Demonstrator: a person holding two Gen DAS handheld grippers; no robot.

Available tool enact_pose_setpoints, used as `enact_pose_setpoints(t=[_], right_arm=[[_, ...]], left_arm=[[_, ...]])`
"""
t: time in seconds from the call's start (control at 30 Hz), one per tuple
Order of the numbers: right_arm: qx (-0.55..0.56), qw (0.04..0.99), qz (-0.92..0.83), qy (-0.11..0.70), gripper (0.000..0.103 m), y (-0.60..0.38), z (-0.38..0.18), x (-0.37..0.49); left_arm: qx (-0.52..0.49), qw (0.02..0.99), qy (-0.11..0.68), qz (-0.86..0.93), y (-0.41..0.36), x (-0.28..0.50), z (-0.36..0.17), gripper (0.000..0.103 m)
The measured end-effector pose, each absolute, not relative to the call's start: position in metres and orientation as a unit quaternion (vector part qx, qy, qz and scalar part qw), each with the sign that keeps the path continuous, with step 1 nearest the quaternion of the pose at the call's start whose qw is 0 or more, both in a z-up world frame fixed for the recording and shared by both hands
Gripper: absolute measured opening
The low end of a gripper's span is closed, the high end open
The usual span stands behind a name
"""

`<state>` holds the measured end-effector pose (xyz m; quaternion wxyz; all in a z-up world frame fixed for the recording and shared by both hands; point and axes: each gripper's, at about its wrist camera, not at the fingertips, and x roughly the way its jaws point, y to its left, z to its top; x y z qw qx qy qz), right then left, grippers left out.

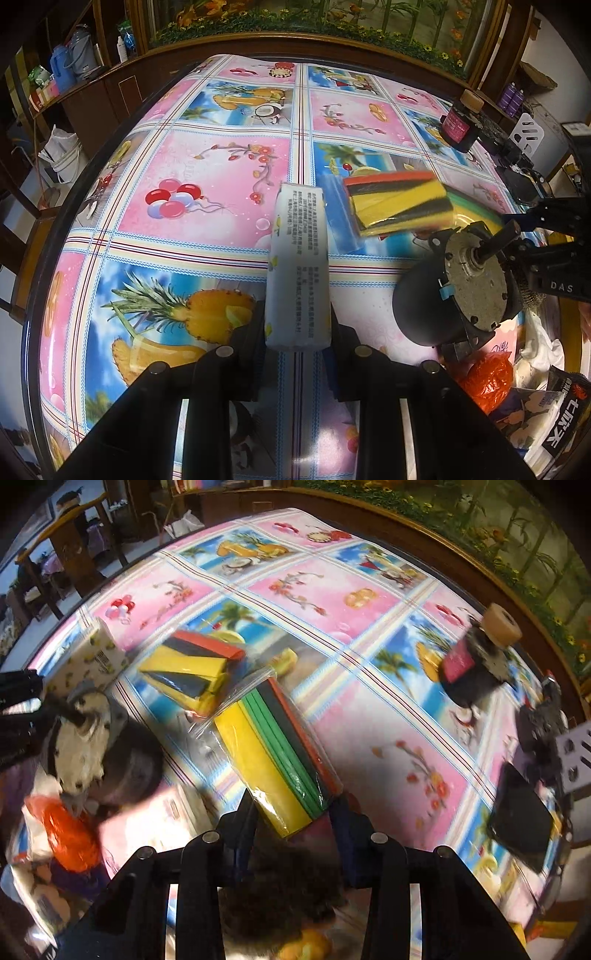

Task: Organize soft objects
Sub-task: 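Grasp the white tissue pack with the left gripper while the right grasps the sponge bag, then lift the tissue pack and sponge bag and carry both toward the yellow box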

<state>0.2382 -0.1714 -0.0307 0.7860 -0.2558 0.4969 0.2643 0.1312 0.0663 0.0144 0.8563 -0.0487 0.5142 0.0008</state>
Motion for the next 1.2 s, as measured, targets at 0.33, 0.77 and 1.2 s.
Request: enact_pose_setpoints(t=[0.33,0.77,1.2], right_arm=[[-0.335,0.790,0.265,0.439,0.070,-0.158,-0.024,0.234],[-0.219,0.860,0.171,0.428,0.042,-0.174,0.000,0.221],[-0.030,0.969,0.092,0.228,0.042,-0.222,0.086,0.085]], left_arm=[[-0.043,0.857,0.513,0.001,0.065,0.131,0.014,0.027],[-0.065,0.862,0.503,-0.022,0.064,0.126,0.021,0.026],[-0.082,0.915,0.391,-0.048,0.061,0.100,0.072,0.026]])
